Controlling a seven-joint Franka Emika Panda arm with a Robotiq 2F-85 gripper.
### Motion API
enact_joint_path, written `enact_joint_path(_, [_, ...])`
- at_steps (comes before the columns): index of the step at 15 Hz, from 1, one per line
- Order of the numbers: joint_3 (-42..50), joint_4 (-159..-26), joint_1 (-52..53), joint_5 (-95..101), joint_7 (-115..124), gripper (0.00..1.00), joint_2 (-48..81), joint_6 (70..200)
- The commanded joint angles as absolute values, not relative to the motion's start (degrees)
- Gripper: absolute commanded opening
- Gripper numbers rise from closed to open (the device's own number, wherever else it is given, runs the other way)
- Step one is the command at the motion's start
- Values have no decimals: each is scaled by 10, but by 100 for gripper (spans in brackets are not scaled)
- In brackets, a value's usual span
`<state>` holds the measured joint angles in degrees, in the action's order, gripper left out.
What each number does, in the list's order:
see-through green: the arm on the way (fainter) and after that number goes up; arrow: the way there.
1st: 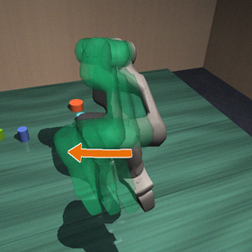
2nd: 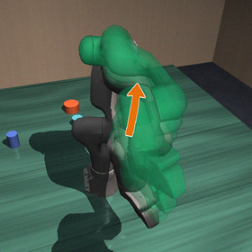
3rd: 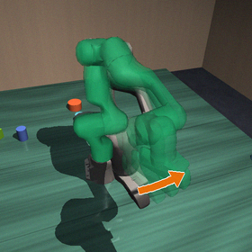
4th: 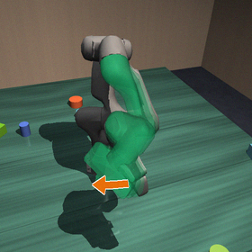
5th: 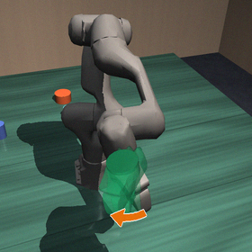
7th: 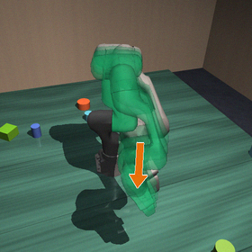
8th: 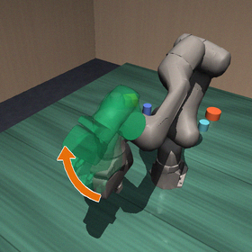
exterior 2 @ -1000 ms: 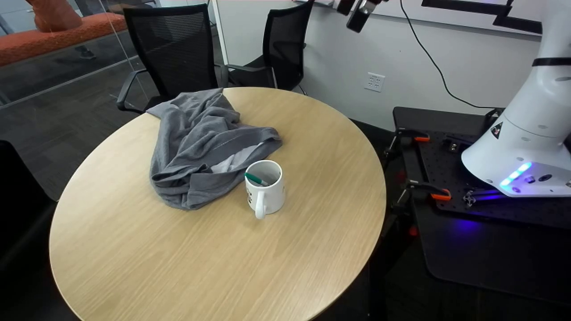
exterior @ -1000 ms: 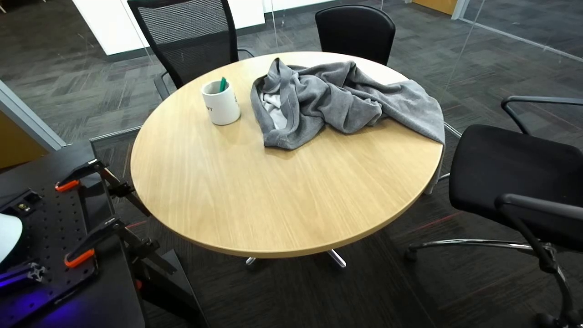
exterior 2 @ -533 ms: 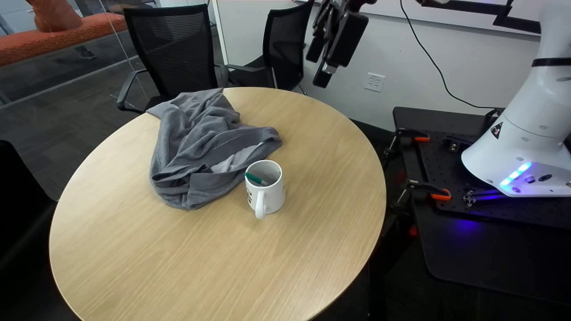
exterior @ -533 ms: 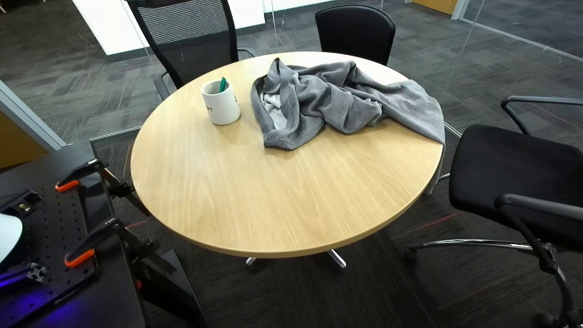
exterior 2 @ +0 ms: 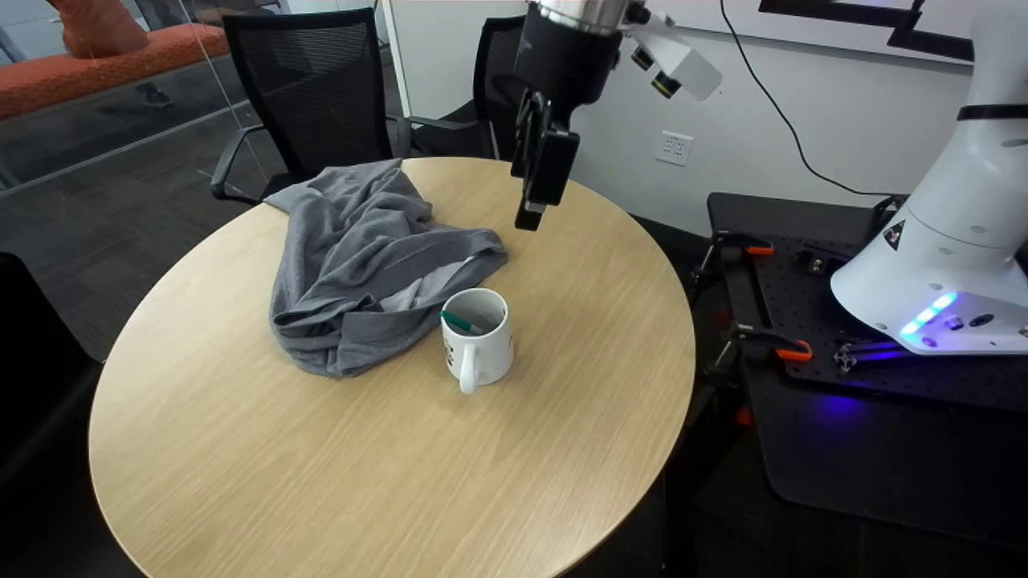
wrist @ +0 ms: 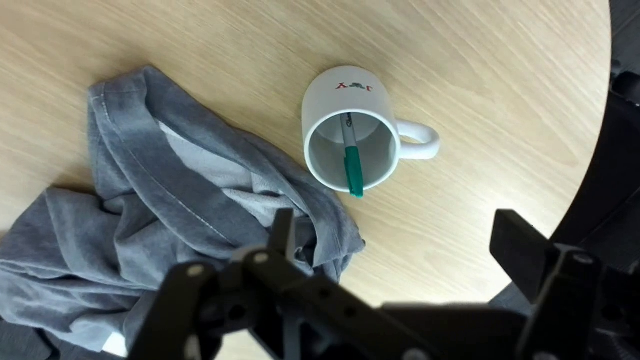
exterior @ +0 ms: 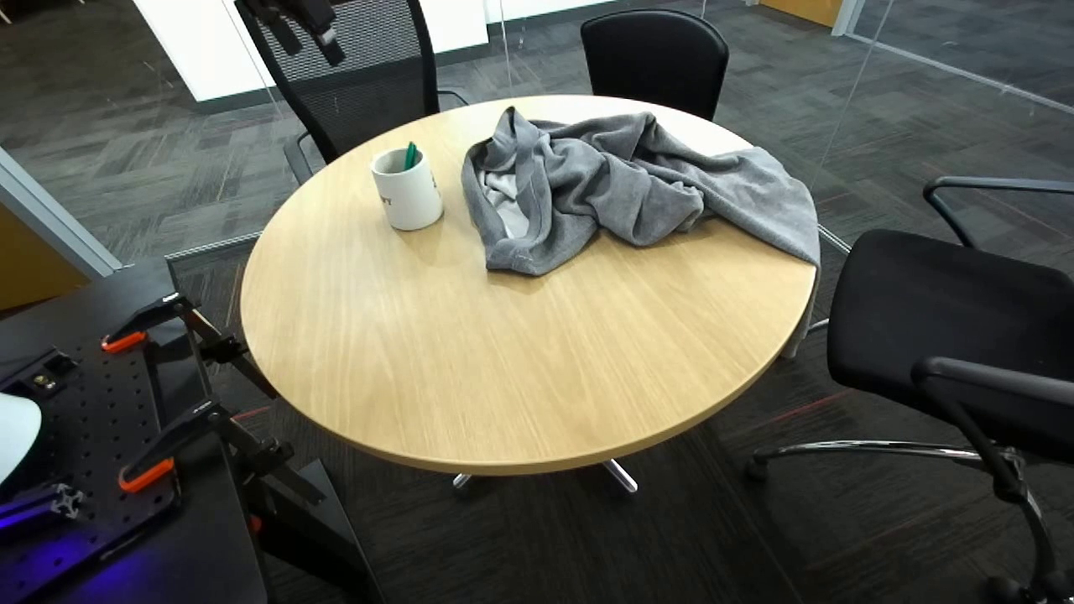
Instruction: Pick up the pen from the cup and put it on the table
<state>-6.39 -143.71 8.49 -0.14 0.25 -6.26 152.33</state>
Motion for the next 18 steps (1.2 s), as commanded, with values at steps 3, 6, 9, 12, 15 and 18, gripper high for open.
enact_joint_path(3, [-64,-1368,70,109,99,100,52,1526])
enact_joint_path(6, [-52,-1342,82,159,137,100,96,1516])
enact_joint_path(9, [-52,-1357,83,140,114,100,94,1523])
enact_joint_path(12, [-51,-1345,87,140,113,100,114,1523])
enact_joint_path(15, [-51,-1343,87,140,113,100,114,1523])
enact_joint_path(18, [-53,-1344,86,138,105,100,115,1530])
